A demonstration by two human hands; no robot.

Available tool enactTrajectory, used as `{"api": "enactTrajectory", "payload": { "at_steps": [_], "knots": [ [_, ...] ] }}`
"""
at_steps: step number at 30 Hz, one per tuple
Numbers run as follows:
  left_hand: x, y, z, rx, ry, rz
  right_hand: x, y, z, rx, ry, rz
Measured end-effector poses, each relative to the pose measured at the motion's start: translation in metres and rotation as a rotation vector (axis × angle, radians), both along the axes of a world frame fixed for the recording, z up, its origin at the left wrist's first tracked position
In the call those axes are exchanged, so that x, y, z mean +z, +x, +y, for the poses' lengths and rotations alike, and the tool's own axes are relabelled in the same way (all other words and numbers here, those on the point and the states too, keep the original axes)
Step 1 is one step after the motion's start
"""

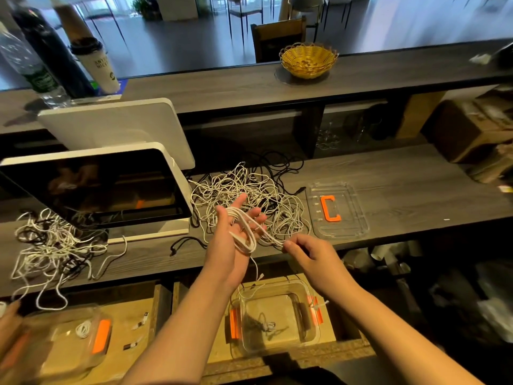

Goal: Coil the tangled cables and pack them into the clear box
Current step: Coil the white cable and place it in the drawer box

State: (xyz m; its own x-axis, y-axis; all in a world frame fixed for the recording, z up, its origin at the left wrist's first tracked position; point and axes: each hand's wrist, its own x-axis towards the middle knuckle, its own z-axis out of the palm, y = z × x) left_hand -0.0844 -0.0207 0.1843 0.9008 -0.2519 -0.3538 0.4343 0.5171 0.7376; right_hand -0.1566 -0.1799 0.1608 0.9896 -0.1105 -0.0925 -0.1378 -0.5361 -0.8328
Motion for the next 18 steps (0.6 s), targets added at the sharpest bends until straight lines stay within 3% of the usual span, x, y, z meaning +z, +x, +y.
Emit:
{"api": "enactTrajectory", "payload": {
  "at_steps": [7,13,16,18],
  "knots": [
    [0.002,0.004,0.001,0.091,-0.093,0.026,-0.004,-0.005,0.014,0.067,-0.028,0.006],
    [-0.004,0.009,0.002,0.124,-0.15,0.058,0.0,-0.007,0.03,0.173,-0.191,-0.048],
    [-0.008,0.013,0.003,0.118,-0.068,0.021,0.004,-0.007,0.034,0.238,-0.226,-0.059],
    [-0.01,0.011,0.002,0.058,0.09,-0.052,0.007,-0.008,0.035,0.242,-0.218,-0.042]
  ]
}}
